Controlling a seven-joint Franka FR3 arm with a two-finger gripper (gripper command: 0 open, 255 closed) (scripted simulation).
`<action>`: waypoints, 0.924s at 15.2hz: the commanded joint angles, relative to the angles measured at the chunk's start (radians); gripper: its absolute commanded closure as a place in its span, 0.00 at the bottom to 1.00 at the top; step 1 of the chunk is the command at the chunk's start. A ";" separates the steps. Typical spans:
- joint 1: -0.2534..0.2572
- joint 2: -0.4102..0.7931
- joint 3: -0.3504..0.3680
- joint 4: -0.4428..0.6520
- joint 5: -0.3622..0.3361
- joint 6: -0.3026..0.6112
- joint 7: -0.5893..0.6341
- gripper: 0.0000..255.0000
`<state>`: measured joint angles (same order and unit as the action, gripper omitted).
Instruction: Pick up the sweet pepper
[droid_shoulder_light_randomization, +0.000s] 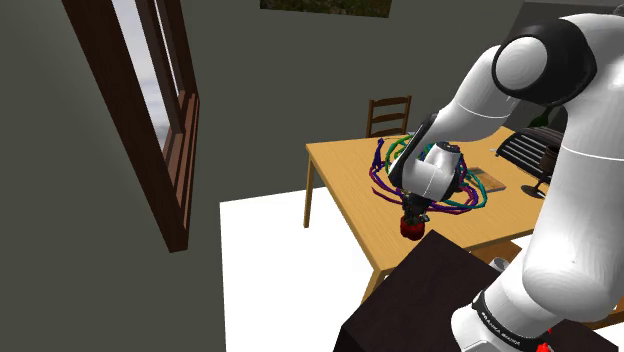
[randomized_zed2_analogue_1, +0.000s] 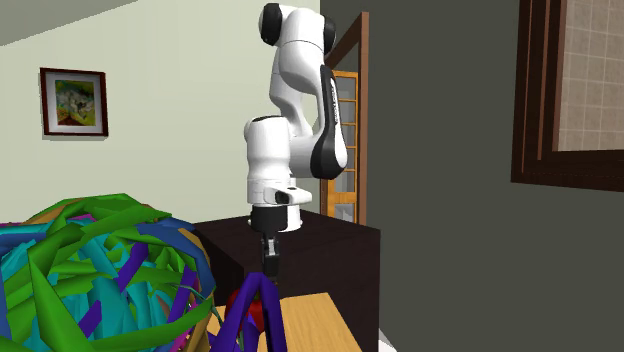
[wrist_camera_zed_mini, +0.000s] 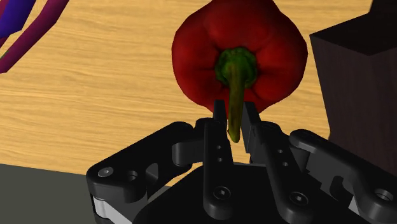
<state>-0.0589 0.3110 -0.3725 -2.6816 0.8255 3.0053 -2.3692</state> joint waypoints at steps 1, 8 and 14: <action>0.000 0.001 0.000 0.000 0.000 0.000 0.000 1.00; 0.163 -0.097 -0.205 -0.050 -0.211 -0.051 0.168 1.00; 0.371 -0.235 -0.497 -0.093 -0.590 -0.111 0.449 1.00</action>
<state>0.2735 0.1008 -0.8170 -2.7724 0.3215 2.9076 -1.9859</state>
